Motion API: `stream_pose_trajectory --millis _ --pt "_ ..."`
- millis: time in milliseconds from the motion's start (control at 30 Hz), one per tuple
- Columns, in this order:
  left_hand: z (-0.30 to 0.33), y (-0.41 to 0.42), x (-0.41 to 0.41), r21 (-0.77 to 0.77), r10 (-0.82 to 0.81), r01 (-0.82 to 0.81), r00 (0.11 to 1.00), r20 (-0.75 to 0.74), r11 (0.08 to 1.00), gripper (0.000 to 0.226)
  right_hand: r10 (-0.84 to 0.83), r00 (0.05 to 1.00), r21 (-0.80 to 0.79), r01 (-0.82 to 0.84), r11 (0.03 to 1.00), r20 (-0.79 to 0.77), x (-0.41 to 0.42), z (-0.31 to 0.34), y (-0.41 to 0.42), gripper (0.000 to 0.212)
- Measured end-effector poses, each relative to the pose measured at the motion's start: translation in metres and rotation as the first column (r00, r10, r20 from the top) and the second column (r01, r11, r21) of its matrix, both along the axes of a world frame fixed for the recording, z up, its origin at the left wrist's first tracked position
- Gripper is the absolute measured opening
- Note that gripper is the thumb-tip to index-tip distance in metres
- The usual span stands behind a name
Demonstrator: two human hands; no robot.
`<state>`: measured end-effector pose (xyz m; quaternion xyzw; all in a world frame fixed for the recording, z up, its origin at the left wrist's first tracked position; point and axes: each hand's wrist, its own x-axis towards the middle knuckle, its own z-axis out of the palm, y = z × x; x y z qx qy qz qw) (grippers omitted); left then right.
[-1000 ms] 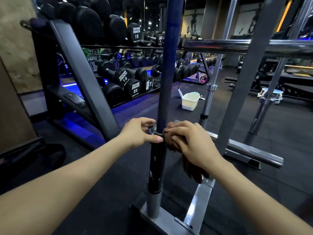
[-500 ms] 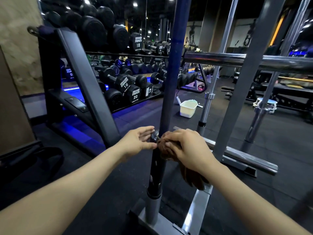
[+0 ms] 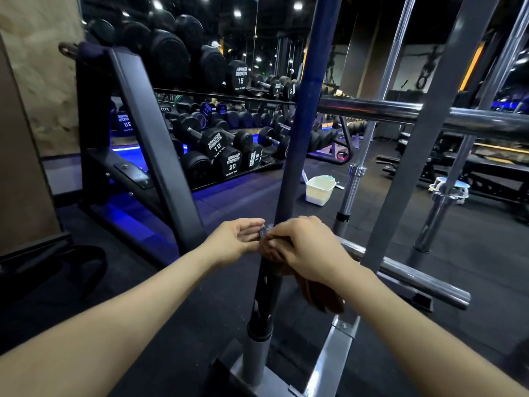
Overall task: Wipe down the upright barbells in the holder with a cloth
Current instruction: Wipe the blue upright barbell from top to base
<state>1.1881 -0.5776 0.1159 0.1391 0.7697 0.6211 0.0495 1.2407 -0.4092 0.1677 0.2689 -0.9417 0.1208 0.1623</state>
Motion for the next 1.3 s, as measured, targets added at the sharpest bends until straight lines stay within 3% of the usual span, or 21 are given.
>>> stream_pose_trajectory --millis 200,333,500,800,967,1200,1300 --pt "0.0 0.0 -0.001 0.011 0.01 -0.01 1.0 0.018 1.0 0.061 -0.005 0.999 -0.176 0.013 0.984 0.045 0.008 -0.003 0.023 0.019" --pt "-0.003 -0.003 -0.003 -0.002 0.012 -0.012 0.999 0.031 1.0 0.061 -0.105 0.991 -0.083 0.111 0.99 0.078 0.008 -0.011 0.039 0.017" --pt "-0.002 -0.001 -0.002 0.001 0.026 -0.026 0.999 0.023 1.0 0.059 -0.07 0.992 -0.237 0.044 0.97 -0.104 0.005 0.005 0.023 0.022" --pt "0.002 0.0 -0.001 -0.055 0.04 -0.039 0.999 0.004 0.998 0.06 -0.079 0.997 -0.019 0.079 0.997 -0.012 0.01 -0.003 0.031 0.02" --pt "0.004 0.001 0.002 -0.059 0.025 -0.026 1.0 -0.016 0.998 0.062 -0.041 0.993 0.084 0.05 0.995 -0.107 0.006 -0.004 -0.005 0.023" --pt "0.004 0.001 0.001 -0.053 0.053 -0.054 0.999 -0.012 0.997 0.058 -0.216 0.976 0.182 0.219 0.959 -0.036 0.003 0.008 0.026 0.023" --pt "0.002 0.001 0.0 -0.043 0.05 -0.05 0.999 -0.008 0.998 0.058 -0.16 0.983 0.232 0.176 0.957 -0.085 0.008 0.004 0.015 0.023"
